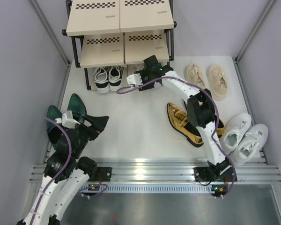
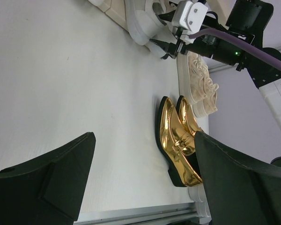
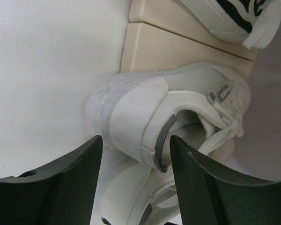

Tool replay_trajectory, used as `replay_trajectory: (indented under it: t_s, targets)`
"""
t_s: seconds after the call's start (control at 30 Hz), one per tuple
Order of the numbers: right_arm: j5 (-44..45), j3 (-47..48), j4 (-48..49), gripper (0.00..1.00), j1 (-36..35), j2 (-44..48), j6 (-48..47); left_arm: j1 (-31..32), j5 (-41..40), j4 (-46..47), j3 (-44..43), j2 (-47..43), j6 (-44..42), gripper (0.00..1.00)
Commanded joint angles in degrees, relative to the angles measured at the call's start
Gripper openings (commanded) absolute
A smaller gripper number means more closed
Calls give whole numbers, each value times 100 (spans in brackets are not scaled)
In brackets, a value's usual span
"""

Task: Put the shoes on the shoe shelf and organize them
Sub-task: Place the shoe at the shoe shelf, then adjust the shoe at the shoe shelf.

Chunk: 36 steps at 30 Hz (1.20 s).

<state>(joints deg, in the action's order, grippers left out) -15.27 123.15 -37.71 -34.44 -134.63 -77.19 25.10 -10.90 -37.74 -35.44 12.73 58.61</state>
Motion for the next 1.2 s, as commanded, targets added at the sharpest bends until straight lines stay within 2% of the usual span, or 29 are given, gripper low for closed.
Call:
replay_trajectory:
  t_s: [0.0, 0.17, 0.2, 0.23, 0.3, 0.33, 0.5, 0.6, 0.77, 0.83, 0.93, 1.0, 1.1, 1.17]
  targets:
    - [-143, -125, 291, 60, 60, 481, 327, -23, 70, 91, 11, -60, 28, 92]
    - [-266, -265, 326, 64, 69, 674, 572, -14, 88, 91, -7, -69, 28, 92]
    - [-353, -300, 352, 69, 60, 718, 634, -14, 88, 91, -15, -69, 28, 92]
    - [-389, -344, 457, 80, 68, 840, 722, -14, 96, 91, -24, -78, 36, 92]
    - [-607, -362, 467, 90, 68, 964, 1099, -23, 96, 91, -33, -78, 28, 92]
    - [-705, -380, 467, 99, 77, 1113, 1240, -14, 88, 91, -42, -78, 10, 92]
    - [-1048, -854, 730, 99, 86, 1816, 2241, -23, 9, 91, -129, -43, -77, 92]
    - [-1223, -907, 565, 100, 130, 2221, 3242, -23, -35, 91, -200, 80, -165, 92]
    - [-1864, -1441, 642, 100, 673, 2783, 5717, -14, 87, 143, -270, 502, -236, 92]
    - [-1866, -1810, 878, 99, 867, 2994, 6344, -23, 131, 231, -288, 642, -271, 92]
    - [-1472, -2871, 1255, 99, 1158, 3240, 6270, -23, 167, 407, -279, 739, -289, 92]
    - [-1305, -3173, 1398, 97, 1298, 3267, 5989, -14, 175, 442, -288, 757, -289, 92]
    - [-1067, -3535, 1662, 92, 1448, 3154, 5321, -23, 184, 443, -288, 783, -254, 92]
    - [-874, -3535, 1776, 83, 1475, 2899, 4864, -14, 202, 443, -288, 766, -219, 92]
